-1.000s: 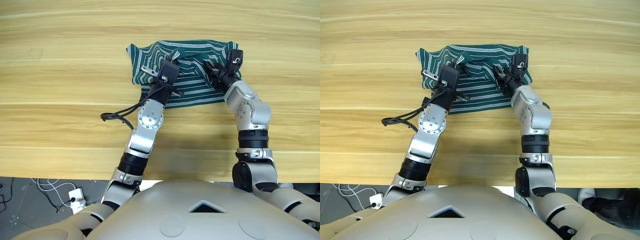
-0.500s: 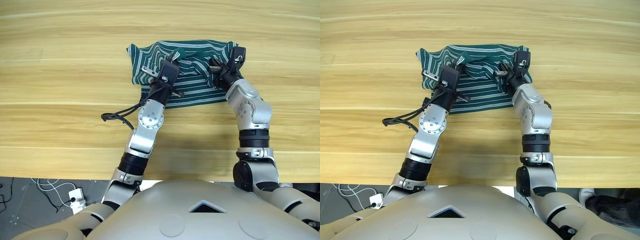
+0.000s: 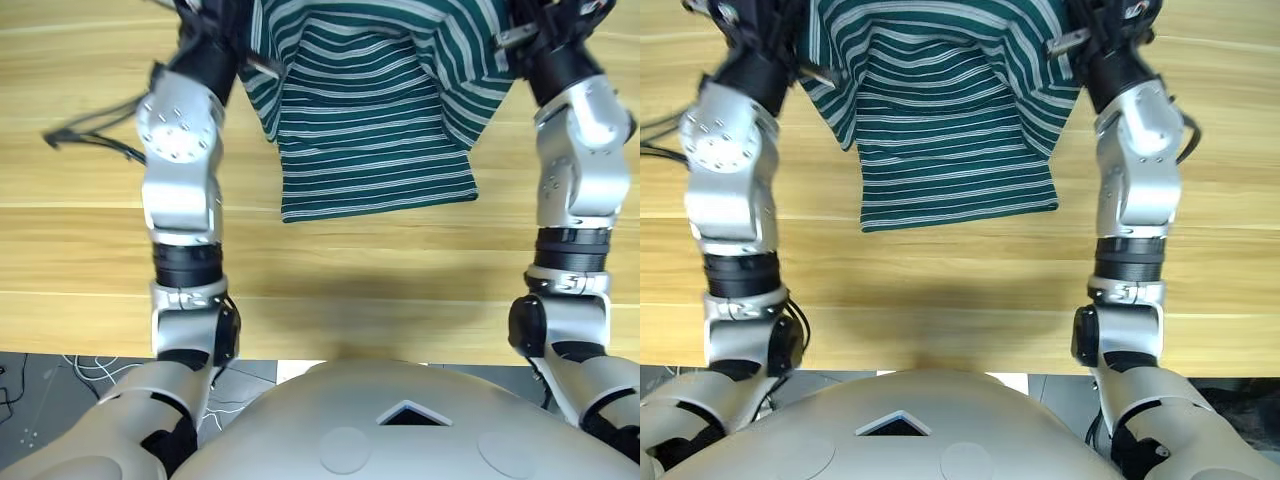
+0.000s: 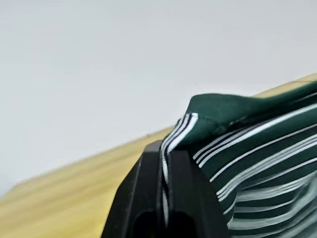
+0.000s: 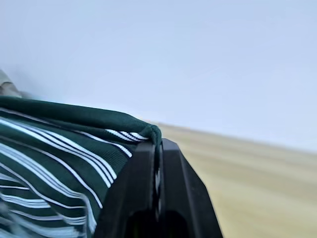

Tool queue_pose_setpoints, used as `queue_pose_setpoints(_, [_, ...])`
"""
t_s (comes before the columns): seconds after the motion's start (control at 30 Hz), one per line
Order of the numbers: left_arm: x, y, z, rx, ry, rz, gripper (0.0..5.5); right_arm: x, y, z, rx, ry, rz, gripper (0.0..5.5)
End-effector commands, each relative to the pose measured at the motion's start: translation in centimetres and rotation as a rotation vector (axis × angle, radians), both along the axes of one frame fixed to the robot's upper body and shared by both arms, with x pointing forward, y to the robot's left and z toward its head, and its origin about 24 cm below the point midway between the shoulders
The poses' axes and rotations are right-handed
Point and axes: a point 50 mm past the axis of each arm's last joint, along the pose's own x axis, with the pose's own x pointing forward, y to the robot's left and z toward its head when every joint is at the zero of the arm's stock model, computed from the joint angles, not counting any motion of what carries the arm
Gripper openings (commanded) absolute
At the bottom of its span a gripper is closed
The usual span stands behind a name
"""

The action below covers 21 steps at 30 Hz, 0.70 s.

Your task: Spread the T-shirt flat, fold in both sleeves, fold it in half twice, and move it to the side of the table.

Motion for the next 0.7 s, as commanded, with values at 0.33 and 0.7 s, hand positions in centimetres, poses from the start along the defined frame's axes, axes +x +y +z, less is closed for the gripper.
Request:
queue_pose_setpoints(0.33, [9.0,1.4,13.2,0.204,-0.087,0.141,0.0,7.2,-3.3,15.2,-0.216,-0.234,-0.245,0.02])
queue_pose_setpoints(0.7, [9.3,1.7,11.1,0.283,-0.12,0.094,0.0,7.2,-4.0,14.4,-0.302,-0.249,-0.215,0.02])
